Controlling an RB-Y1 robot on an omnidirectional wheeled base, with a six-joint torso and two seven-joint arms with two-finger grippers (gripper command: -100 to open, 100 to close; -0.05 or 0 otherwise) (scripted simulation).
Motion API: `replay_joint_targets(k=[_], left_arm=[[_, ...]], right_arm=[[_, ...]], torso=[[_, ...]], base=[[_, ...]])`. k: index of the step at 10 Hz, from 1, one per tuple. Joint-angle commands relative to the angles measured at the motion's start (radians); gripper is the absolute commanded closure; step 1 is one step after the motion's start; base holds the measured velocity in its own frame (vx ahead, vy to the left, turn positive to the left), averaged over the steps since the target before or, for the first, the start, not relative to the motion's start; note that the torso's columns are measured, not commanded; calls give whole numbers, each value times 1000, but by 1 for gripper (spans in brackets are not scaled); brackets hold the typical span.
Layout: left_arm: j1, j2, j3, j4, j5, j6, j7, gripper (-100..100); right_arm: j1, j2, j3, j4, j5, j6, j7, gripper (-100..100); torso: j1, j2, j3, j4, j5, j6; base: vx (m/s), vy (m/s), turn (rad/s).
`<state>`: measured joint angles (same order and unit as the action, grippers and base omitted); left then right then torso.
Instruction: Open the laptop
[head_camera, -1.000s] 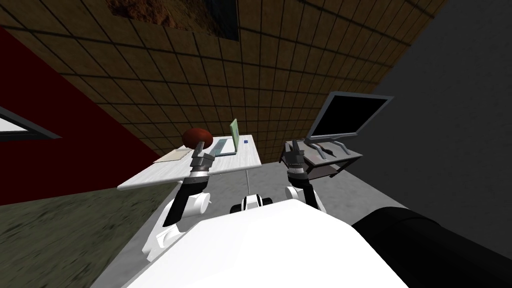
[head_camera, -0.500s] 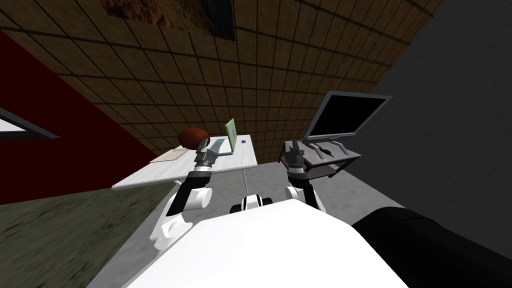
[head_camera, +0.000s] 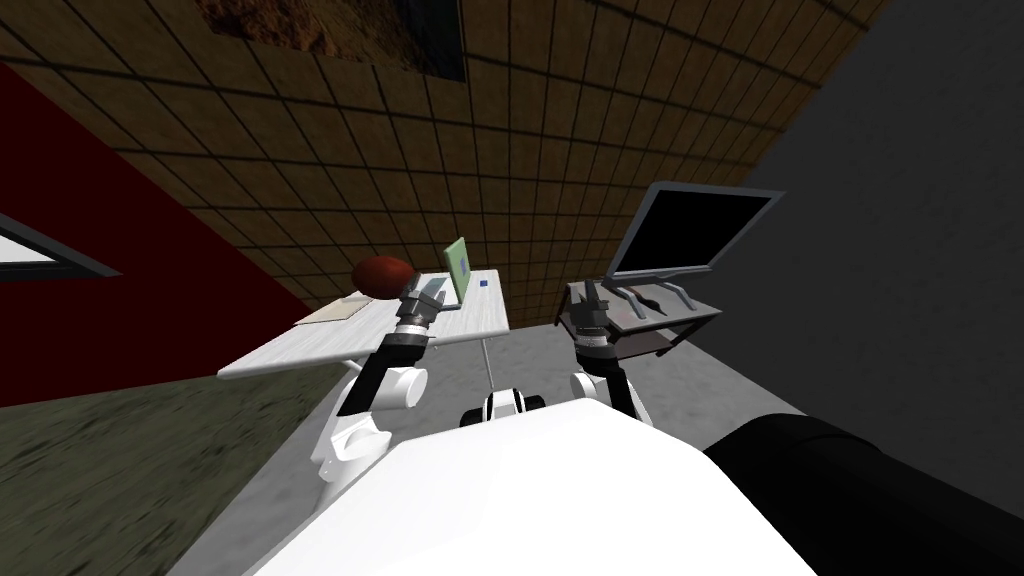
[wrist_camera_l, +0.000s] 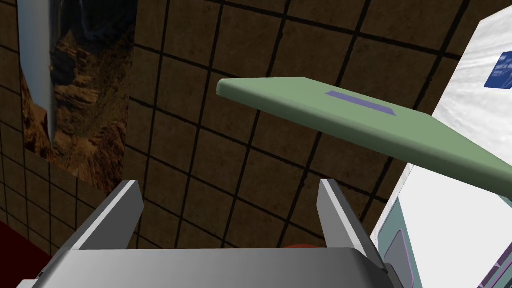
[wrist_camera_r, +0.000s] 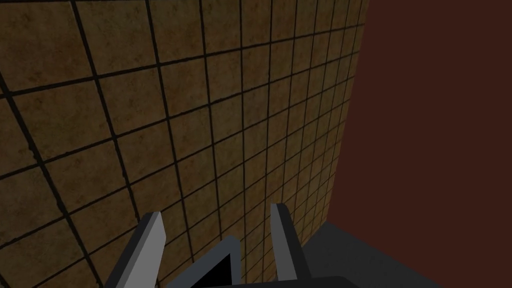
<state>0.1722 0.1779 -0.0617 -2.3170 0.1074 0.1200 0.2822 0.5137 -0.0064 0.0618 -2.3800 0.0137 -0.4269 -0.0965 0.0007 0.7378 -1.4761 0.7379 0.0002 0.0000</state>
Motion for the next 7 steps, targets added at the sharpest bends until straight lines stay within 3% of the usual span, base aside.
replay_joint_targets(k=[1, 3, 7], left_arm=[[-34, -3, -4, -3, 17, 58, 17, -100], [-91, -8, -8, -6, 41, 128, 48, -100], [-149, -16, -8, -7, 59, 235, 80, -100]], right_arm=[[0, 0, 0, 0, 0, 0, 0, 0], [0, 0, 0, 0, 0, 0, 0, 0], [0, 0, 0, 0, 0, 0, 0, 0]], torso=[[-1, 0, 0, 0, 0, 0], [-1, 0, 0, 0, 0, 0], [1, 1, 0, 0, 0, 0]], base=[[1, -56, 11], [7, -72, 40], [2, -49, 37]])
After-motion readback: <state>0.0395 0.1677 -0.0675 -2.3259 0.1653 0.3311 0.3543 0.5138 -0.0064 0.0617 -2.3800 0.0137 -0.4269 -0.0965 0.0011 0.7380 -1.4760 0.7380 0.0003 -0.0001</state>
